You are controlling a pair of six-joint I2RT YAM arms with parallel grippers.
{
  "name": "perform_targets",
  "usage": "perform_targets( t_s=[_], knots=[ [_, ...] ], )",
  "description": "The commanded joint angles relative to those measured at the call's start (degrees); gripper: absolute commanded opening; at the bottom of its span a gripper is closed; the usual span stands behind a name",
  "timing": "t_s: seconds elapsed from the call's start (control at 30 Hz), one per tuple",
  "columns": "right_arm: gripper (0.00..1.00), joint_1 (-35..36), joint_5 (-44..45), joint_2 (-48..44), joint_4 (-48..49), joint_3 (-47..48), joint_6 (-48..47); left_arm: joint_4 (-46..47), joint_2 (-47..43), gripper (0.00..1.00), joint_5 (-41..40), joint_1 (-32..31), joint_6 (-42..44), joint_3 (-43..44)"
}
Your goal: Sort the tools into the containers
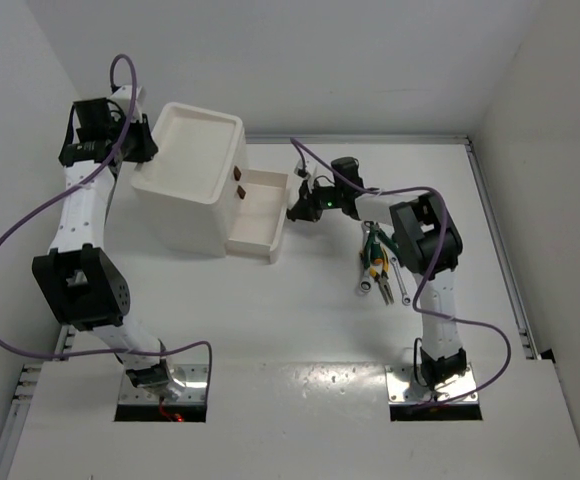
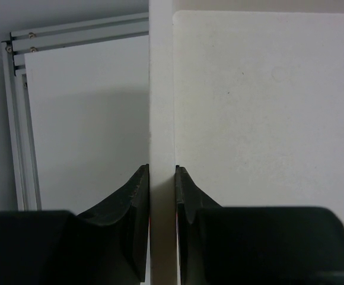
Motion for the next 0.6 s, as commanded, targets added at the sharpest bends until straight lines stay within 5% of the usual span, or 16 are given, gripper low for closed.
perform_targets(
  t_s=[0.0, 0.03, 0.13, 0.17, 0.4, 0.57],
  knots=[
    [0.00, -1.35, 0.47, -3.84, 0.80, -0.90, -2.27, -6.83, 1.29, 0.00, 0.24, -0.74, -4.23, -3.86],
    [0.22, -1.35, 0.48, -4.36, 0.10, -0.90, -2.27, -6.31, 1.29, 0.00, 0.24, -0.74, -4.84, -3.86],
    [0.57, -1.88, 1.09, -4.98, -1.14, -0.90, -2.27, -6.30, 0.76, 0.00, 0.24, -0.74, -6.25, -4.39],
    [0.60, -1.88, 1.09, -6.02, -1.14, -1.69, -2.27, -5.78, 0.76, 0.00, 0.24, -0.74, -6.25, -4.91],
    [0.59, -6.27, 0.57, -16.31, -5.69, -4.42, -1.22, -5.77, 0.23, 0.00, 1.56, -1.27, -6.25, -5.45],
    [0.42, -12.07, 6.34, -22.90, -27.78, -3.01, -6.92, -5.77, -0.38, 0.00, 1.56, -1.27, -6.25, -5.45]
  ],
)
